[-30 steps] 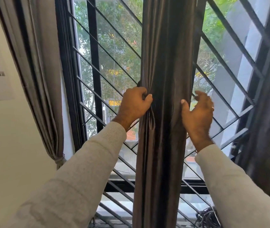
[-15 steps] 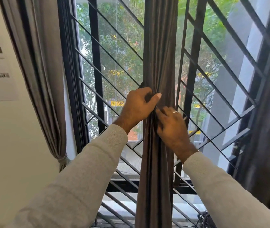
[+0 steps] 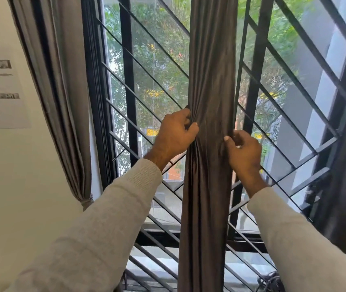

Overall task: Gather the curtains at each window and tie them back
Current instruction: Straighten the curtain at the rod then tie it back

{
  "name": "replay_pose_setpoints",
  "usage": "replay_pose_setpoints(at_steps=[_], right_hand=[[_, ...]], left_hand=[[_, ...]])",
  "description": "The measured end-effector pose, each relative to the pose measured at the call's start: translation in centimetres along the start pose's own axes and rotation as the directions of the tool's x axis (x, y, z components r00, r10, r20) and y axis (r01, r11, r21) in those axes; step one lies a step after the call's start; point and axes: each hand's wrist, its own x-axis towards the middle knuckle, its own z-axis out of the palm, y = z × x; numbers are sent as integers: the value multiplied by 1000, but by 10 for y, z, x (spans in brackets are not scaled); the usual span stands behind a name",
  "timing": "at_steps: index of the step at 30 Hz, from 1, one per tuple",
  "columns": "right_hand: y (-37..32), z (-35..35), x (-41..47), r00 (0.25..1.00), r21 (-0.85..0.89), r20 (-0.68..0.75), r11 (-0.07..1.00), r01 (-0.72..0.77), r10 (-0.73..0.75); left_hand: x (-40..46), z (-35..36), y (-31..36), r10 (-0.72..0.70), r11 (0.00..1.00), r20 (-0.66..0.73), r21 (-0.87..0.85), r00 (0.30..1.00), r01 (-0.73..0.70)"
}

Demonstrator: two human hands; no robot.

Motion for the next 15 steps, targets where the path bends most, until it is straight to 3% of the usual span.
replay_pose_setpoints(at_steps=[2, 3, 6, 10, 15], right_hand=[[2, 4, -15, 965, -141, -110, 965, 221, -237], [4, 9, -22, 929, -213, -95, 919, 333, -358], [1, 19, -35, 808, -367, 109, 732, 574, -579], [-8, 24, -38, 733, -374, 199, 641, 670, -650], [-1, 29, -36, 737, -394, 263, 627, 671, -623]], left_hand=[[1, 1, -1, -11, 1000, -11, 17, 1000, 12], [2, 2, 0, -21, 1000, -14, 22, 1000, 21], [4, 4, 2, -38, 999, 16, 26, 999, 38], [7, 8, 5, 7, 997, 22, 75, 1000, -8], [7, 8, 4, 59, 997, 20, 42, 998, -59]])
